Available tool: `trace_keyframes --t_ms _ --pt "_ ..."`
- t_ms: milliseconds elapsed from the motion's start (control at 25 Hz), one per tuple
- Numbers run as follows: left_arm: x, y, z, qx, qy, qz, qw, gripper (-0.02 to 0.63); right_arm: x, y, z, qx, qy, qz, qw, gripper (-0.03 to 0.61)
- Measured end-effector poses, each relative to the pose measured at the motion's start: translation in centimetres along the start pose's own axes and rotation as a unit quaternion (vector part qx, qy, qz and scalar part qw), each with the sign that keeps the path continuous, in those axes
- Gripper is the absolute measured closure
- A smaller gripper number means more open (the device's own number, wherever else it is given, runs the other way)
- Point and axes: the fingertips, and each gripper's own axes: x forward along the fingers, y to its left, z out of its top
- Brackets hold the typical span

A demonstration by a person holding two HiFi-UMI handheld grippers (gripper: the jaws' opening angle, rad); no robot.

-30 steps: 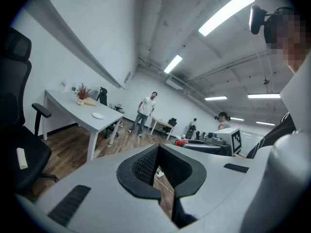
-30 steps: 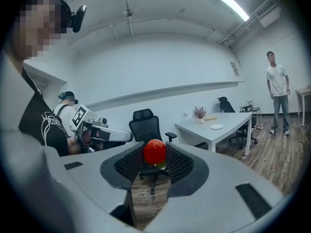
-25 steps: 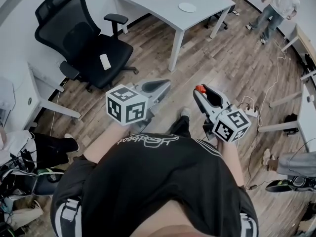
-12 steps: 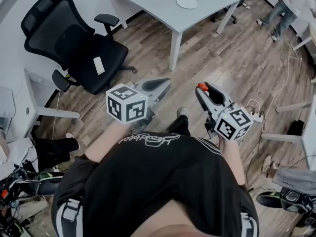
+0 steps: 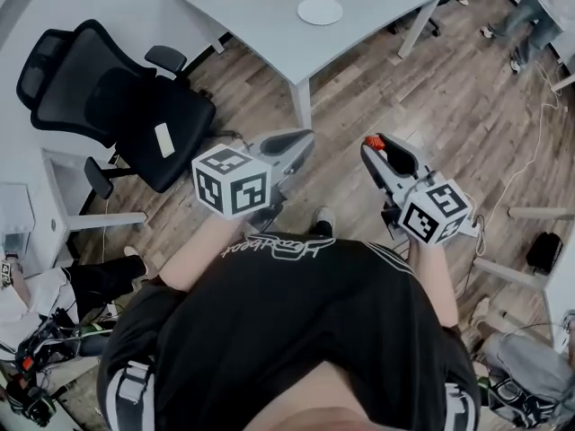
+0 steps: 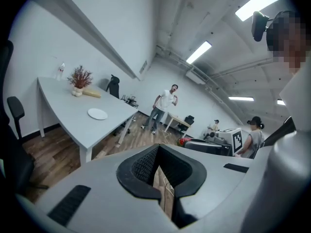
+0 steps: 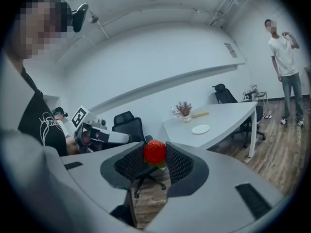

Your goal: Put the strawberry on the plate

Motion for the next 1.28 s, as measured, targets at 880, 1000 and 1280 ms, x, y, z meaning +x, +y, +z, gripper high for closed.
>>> trace_keyframes --t_ms 880,1000,1280 --pt "7.6 7.3 7.0 0.006 -0.025 0.029 0.9993 0.607 6.1 -10.5 4.6 -0.011 -0.014 0.017 1.0 0.446" --pt "8.9 9.3 8.3 0.005 -0.026 0.024 0.9994 0.607 7.9 -12.3 5.2 -0.015 -0.01 0.009 1.0 0.446" --pt "12.2 15.8 12.5 -0.005 -0.015 0.017 0.9997 0.607 14.3 -16.8 7.5 -0.003 -0.003 -0.001 1.0 0.446"
